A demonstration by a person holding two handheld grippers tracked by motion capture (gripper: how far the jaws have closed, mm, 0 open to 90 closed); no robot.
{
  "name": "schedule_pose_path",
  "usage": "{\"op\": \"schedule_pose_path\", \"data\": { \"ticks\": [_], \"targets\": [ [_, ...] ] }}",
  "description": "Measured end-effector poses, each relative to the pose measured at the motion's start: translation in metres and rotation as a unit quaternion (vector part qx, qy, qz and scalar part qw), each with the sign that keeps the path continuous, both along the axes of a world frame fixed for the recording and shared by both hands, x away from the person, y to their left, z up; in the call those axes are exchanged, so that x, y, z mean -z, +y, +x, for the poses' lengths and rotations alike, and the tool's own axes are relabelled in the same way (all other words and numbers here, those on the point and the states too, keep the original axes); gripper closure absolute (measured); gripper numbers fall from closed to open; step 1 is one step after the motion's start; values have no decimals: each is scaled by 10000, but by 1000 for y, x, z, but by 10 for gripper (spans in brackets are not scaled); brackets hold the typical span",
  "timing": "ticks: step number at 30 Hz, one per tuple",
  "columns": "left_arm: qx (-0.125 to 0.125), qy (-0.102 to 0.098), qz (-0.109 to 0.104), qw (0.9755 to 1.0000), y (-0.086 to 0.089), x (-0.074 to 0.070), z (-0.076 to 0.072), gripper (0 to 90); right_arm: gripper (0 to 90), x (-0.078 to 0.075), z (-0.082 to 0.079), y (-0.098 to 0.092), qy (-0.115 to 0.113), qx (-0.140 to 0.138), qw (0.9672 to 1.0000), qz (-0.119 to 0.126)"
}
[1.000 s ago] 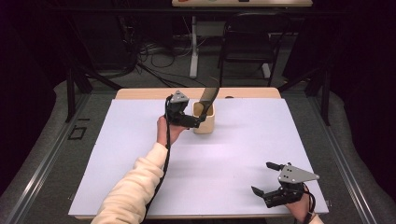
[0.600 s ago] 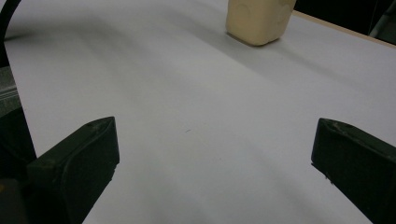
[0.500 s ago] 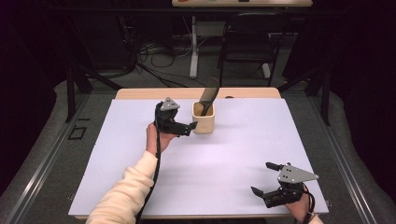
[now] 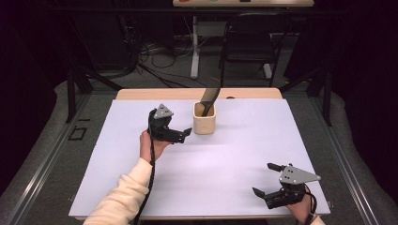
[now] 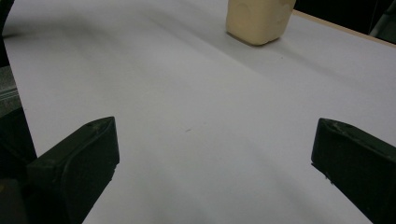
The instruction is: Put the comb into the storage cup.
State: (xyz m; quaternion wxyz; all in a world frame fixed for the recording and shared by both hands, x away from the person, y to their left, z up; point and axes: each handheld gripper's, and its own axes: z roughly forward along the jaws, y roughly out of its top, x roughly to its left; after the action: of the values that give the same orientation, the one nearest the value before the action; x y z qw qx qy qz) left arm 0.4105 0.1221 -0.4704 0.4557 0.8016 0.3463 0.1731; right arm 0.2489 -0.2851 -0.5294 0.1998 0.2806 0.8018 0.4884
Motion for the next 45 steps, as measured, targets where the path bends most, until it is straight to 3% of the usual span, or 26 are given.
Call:
{"op": "schedule_pose_path", "data": {
  "ticks": [18,26,37,45],
  "targets": [
    [-125,-19,26,9999,22,7,-22,0,6,0,0,-1,3,4,10000,11],
    [-227,-257,35,9994,32,10,-39,0,6,0,-1,0,15,-7,10000,8],
    [-287,-219,168,9992,42,25,-61,0,6,0,-1,0,14,-14,10000,4],
    [-341,-185,140,9991,51,30,-76,0,8,0,-1,1,51,-18,10000,-14]
  ]
}}
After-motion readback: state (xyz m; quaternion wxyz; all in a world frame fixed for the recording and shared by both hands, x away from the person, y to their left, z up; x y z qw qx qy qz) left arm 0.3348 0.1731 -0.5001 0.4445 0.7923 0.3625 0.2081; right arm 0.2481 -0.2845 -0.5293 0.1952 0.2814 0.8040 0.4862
